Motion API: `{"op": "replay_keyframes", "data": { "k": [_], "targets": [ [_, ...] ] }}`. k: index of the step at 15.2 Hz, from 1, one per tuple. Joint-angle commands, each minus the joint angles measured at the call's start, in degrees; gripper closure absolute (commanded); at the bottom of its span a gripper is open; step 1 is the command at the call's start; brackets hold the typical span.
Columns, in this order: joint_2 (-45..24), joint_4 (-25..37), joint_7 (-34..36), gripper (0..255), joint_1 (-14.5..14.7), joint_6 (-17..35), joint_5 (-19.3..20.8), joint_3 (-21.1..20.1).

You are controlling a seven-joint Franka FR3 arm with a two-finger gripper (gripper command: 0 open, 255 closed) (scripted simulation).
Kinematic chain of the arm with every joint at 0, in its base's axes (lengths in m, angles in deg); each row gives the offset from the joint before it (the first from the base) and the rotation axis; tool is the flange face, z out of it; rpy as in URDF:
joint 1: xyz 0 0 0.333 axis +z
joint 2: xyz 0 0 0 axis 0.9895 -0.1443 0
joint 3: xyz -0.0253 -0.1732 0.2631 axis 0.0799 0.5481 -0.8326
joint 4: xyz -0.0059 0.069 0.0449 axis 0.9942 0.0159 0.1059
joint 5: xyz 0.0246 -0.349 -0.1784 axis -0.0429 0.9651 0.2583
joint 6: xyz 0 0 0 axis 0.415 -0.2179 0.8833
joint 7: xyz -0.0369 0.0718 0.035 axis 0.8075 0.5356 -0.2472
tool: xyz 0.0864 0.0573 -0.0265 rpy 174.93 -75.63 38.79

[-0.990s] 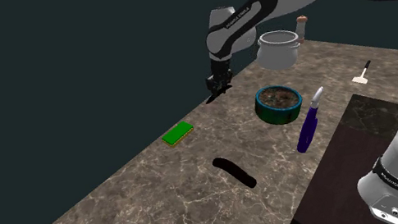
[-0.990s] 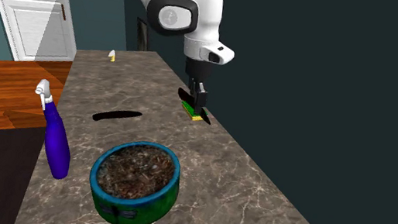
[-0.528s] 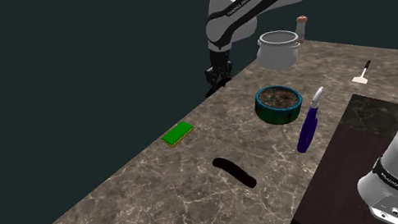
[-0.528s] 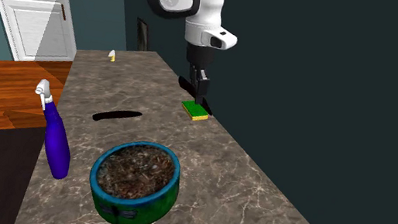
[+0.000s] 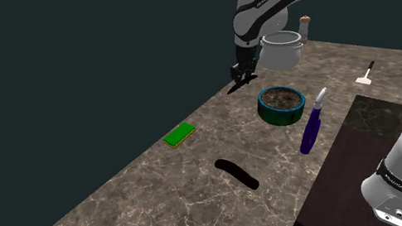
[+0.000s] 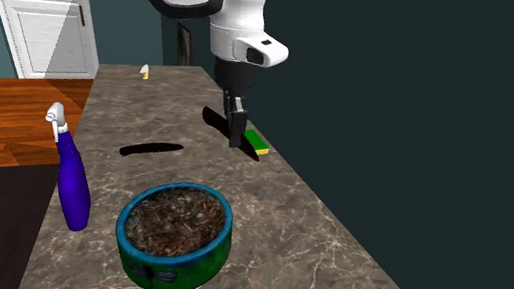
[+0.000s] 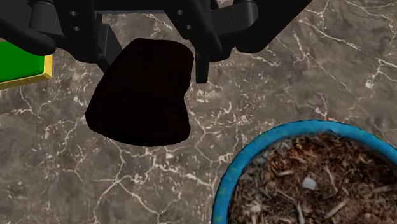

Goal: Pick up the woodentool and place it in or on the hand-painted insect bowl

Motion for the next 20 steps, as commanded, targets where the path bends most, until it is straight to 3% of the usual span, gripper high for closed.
{"op": "replay_keyframes", "data": {
  "k": [1, 12, 20],
  "targets": [
    [3.1, -3.7, -1.8, 255, -0.9, 0.4, 0.2, 0.8],
    [17.6, -18.7, -13.6, 255, -8.0, -0.1, 3.9, 8.1],
    [13.4, -21.3, -15.5, 255, -7.5, 6.6, 1.9, 8.6]
  ]
}}
